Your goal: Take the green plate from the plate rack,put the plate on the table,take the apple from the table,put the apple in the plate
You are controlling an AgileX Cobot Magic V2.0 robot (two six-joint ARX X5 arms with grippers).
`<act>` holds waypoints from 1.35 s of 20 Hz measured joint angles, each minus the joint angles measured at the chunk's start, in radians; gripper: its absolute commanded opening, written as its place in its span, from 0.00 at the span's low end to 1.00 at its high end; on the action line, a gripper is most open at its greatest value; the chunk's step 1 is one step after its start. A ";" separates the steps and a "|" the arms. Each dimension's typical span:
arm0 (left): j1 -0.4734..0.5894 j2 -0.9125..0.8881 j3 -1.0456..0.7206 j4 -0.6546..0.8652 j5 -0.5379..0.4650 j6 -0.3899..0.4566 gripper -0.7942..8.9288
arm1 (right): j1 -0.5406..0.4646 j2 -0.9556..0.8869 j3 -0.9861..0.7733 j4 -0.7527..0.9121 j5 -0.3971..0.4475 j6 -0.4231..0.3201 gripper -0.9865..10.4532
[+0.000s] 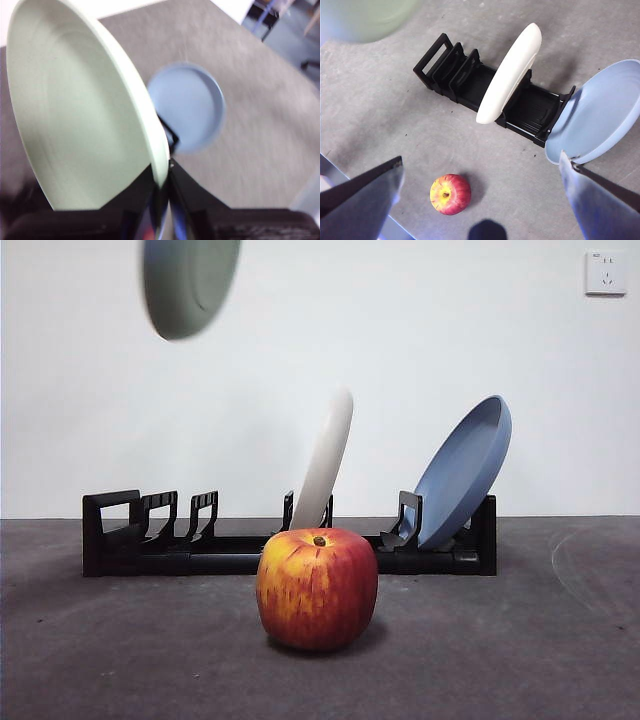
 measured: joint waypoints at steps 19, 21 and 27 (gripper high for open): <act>-0.190 -0.363 -0.694 -0.121 -0.281 0.047 0.07 | 0.000 0.000 0.001 0.000 0.000 0.011 0.63; -0.219 -0.369 -0.821 -0.027 -0.282 0.010 0.07 | 0.000 0.000 0.001 0.000 0.000 0.011 0.63; -0.373 -0.362 -1.084 0.289 -0.360 -0.130 0.07 | 0.000 0.000 0.001 0.000 0.000 0.011 0.63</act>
